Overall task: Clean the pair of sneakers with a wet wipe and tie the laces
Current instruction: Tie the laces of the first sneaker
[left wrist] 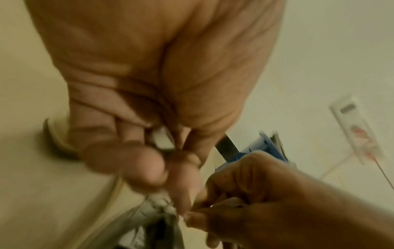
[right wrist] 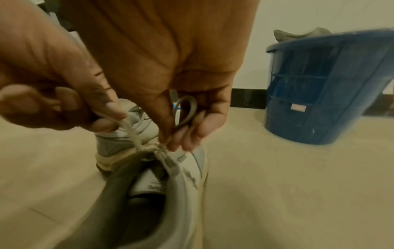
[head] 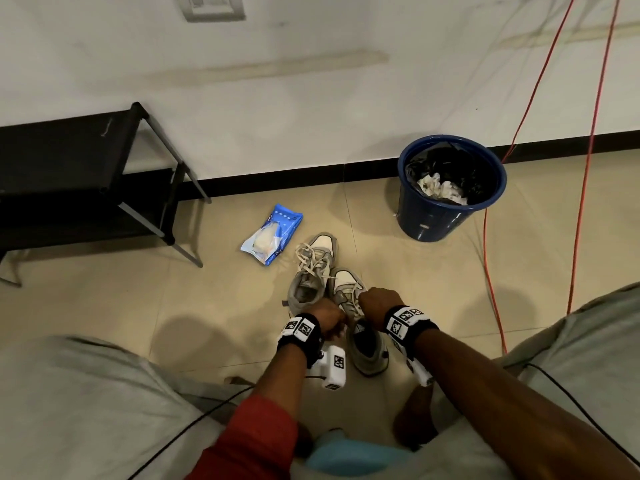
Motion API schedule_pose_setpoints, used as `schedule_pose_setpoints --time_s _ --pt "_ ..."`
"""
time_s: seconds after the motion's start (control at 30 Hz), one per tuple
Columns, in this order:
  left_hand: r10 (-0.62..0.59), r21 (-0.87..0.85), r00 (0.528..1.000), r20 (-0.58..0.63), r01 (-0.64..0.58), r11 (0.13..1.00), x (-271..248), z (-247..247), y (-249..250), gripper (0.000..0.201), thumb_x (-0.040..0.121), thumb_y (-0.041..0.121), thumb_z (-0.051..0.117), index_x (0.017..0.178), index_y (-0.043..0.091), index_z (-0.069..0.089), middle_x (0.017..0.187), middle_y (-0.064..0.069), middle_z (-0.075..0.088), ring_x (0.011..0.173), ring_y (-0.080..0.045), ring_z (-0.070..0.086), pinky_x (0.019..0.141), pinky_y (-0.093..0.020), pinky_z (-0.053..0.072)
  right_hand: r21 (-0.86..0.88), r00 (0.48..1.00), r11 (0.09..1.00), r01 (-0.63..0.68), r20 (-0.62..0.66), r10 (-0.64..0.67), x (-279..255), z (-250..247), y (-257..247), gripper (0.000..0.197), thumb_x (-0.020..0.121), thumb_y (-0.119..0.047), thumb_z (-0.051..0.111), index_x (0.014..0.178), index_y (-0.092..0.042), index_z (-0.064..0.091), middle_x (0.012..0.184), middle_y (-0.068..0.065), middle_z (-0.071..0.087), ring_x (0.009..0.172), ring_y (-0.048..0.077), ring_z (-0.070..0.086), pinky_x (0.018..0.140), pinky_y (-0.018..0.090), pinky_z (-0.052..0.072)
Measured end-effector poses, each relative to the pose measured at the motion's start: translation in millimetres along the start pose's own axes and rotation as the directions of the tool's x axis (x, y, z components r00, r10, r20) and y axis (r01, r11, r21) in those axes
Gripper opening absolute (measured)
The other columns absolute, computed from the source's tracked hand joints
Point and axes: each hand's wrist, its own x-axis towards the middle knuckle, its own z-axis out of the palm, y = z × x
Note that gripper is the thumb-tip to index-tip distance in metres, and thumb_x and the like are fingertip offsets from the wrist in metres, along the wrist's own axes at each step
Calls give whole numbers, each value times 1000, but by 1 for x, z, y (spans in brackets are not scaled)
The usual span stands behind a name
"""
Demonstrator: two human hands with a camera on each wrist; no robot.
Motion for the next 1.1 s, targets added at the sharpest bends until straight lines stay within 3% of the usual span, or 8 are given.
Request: schedule_pose_setpoints --time_s 0.13,0.23,0.37,0.47,0.6,0.77,0.97,1.1 --pt "-99 -575 992 -73 39 817 6 15 2 26 96 7 55 70 7 59 40 4 38 31 -8 32 35 -14 24 75 995 992 98 14 -99 -1 -9 -6 28 90 -21 57 110 -3 60 116 18 62 110 35 58 84 36 47" --pt "-98 -751 995 -34 40 660 -1 26 1 24 99 9 49 76 10 54 53 -2 54 42 -13 51 42 -20 42 21 972 975 219 79 -220 -3 -23 -17 22 90 -15 55 103 1 64 109 20 65 104 36 61 81 37 47" --pt "-32 -481 996 -87 -14 877 6 29 2 15 99 18 50 87 14 59 86 -14 63 75 -27 61 71 -39 55 -128 963 955 269 7 -270 -3 -46 -24 25 92 -15 50 109 -3 64 111 17 64 104 35 61 77 37 48" --pt "44 -260 996 -73 -61 964 11 24 5 15 94 17 58 79 13 57 70 -9 60 57 -20 56 54 -28 50 -136 951 944 302 -35 -309 1 -64 -22 20 83 -13 58 97 -7 72 98 14 67 88 33 64 64 30 41" --pt "89 -265 995 -46 -98 959 8 11 1 15 90 21 58 76 16 61 65 0 60 58 -15 54 53 -24 43 206 945 928 312 -168 -281 30 -41 4 20 73 -10 69 85 -23 78 85 -1 74 79 22 67 69 26 49" --pt "134 -230 981 -141 -164 959 12 5 -19 26 71 38 82 74 14 74 65 0 67 59 -13 61 53 -23 47 651 975 730 208 -195 -104 54 18 14 12 71 -9 78 79 -18 78 77 -2 74 75 13 67 71 24 49" --pt "-18 -354 977 -211 -59 934 22 0 -25 28 71 0 84 90 -15 69 76 -23 72 60 -27 71 59 -34 61 717 993 689 103 -113 -32 63 32 13 11 75 -13 78 86 -15 78 85 1 74 78 10 63 69 19 43" --pt "47 -75 864 -502 -98 992 30 6 -23 17 74 18 81 75 2 76 70 -10 73 66 -24 71 67 -34 60 704 993 706 80 -116 4 64 35 10 13 78 -11 73 88 -17 78 90 0 74 83 10 62 74 19 41"
